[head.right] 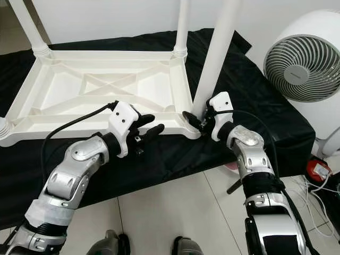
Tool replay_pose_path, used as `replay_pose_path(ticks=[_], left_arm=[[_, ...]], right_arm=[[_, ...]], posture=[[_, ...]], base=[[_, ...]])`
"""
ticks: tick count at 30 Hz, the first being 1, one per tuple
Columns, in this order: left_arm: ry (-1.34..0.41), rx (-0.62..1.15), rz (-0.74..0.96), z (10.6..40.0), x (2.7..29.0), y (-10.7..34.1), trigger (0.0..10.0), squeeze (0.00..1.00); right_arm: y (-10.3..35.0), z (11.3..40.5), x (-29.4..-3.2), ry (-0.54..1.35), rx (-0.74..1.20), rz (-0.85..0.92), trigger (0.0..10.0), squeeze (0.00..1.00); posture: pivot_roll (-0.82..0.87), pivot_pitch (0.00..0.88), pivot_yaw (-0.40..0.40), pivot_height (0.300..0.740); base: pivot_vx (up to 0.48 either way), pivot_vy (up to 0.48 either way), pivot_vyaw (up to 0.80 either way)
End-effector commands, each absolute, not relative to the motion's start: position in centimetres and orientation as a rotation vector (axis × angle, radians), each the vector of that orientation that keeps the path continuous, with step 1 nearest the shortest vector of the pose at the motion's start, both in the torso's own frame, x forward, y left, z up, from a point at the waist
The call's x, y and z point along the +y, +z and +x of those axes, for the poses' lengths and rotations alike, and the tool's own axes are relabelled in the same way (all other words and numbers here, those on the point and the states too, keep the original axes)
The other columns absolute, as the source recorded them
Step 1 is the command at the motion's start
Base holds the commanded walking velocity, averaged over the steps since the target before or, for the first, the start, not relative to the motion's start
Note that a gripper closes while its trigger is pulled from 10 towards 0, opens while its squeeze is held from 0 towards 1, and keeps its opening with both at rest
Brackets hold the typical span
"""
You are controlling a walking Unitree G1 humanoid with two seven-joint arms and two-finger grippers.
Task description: Building children table
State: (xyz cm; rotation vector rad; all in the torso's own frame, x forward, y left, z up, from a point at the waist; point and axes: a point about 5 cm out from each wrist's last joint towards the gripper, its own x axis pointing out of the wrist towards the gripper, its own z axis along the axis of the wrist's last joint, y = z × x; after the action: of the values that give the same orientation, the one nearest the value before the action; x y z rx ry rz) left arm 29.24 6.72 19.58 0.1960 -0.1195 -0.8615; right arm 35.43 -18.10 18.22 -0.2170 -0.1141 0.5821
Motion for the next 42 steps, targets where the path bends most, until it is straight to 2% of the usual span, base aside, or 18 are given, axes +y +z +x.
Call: replay_pose_path(ticks=[1, 5, 8, 14, 18, 24, 25, 32, 34, 38, 39, 42], left_arm=[[-0.833, -0.112, 0.197, 29.1, 6.8, 19.4, 10.0, 0.00], [-0.833, -0.107, 0.196, 29.0, 7.0, 19.3, 10.0, 0.00], [-0.832, -0.107, 0.197, 29.0, 7.0, 19.3, 10.0, 0.00], [-0.837, -0.102, 0.191, 29.1, 7.0, 19.2, 10.0, 0.00], [-0.839, -0.105, 0.185, 29.3, 6.9, 19.2, 10.0, 0.00], [-0.835, -0.115, 0.178, 29.5, 6.8, 19.5, 10.0, 0.00], [-0.831, -0.120, 0.177, 29.6, 6.9, 19.6, 10.0, 0.00], [-0.831, -0.119, 0.176, 29.5, 6.9, 19.4, 10.0, 0.00], [-0.830, -0.119, 0.175, 29.5, 6.8, 19.4, 10.0, 0.00], [-0.829, -0.121, 0.175, 29.5, 6.8, 19.5, 10.0, 0.00], [-0.829, -0.121, 0.175, 29.5, 6.8, 19.5, 10.0, 0.00], [-0.826, -0.119, 0.180, 29.5, 6.9, 19.4, 10.0, 0.00]], right_arm=[[17.8, 35.1, -18.1, 0.479, -0.104, -0.201, 10.0, 0.00], [17.4, 34.5, -17.3, 0.315, -0.103, -0.154, 10.0, 0.00], [17.3, 34.3, -17.2, 0.262, -0.106, -0.154, 10.0, 0.00], [15.2, 32.2, -15.6, -0.038, -0.042, -0.110, 10.0, 0.00], [15.2, 32.0, -14.9, -0.105, -0.018, -0.095, 10.0, 0.00], [16.3, 32.0, -13.3, -0.036, -0.073, -0.043, 10.0, 0.00], [16.7, 32.0, -13.3, 0.010, -0.100, -0.027, 10.0, 1.00], [17.3, 32.2, -13.4, 0.112, -0.118, -0.022, 10.0, 1.00], [17.8, 32.4, -14.0, 0.202, -0.121, -0.024, 10.0, 1.00], [18.1, 32.6, -14.6, 0.261, -0.117, -0.017, 10.0, 1.00], [18.2, 32.7, -15.0, 0.321, -0.117, -0.027, 10.0, 0.00], [18.1, 33.2, -16.5, 0.408, -0.098, -0.098, 10.0, 0.00]], posture=[[-0.07, 0.123, 0.014, 0.740], [-0.07, 0.127, 0.011, 0.740], [-0.07, 0.127, 0.011, 0.740], [-0.09, 0.119, 0.018, 0.740], [-0.10, 0.112, 0.022, 0.740], [-0.10, 0.096, 0.021, 0.740], [-0.10, 0.091, 0.018, 0.740], [-0.10, 0.090, 0.014, 0.740], [-0.10, 0.083, 0.011, 0.740], [-0.10, 0.083, 0.011, 0.740], [-0.10, 0.083, 0.011, 0.740], [-0.10, 0.081, 0.013, 0.740]], base=[[0.000, 0.000, 0.00], [0.000, 0.000, 0.00], [0.000, 0.000, 0.00], [0.000, 0.000, 0.00], [0.000, 0.000, 0.00], [0.000, 0.000, 0.00], [0.000, 0.000, 0.00], [0.000, 0.000, 0.00], [0.000, 0.000, 0.00], [0.000, 0.000, 0.00], [0.000, 0.000, 0.00], [0.000, 0.000, 0.00]])
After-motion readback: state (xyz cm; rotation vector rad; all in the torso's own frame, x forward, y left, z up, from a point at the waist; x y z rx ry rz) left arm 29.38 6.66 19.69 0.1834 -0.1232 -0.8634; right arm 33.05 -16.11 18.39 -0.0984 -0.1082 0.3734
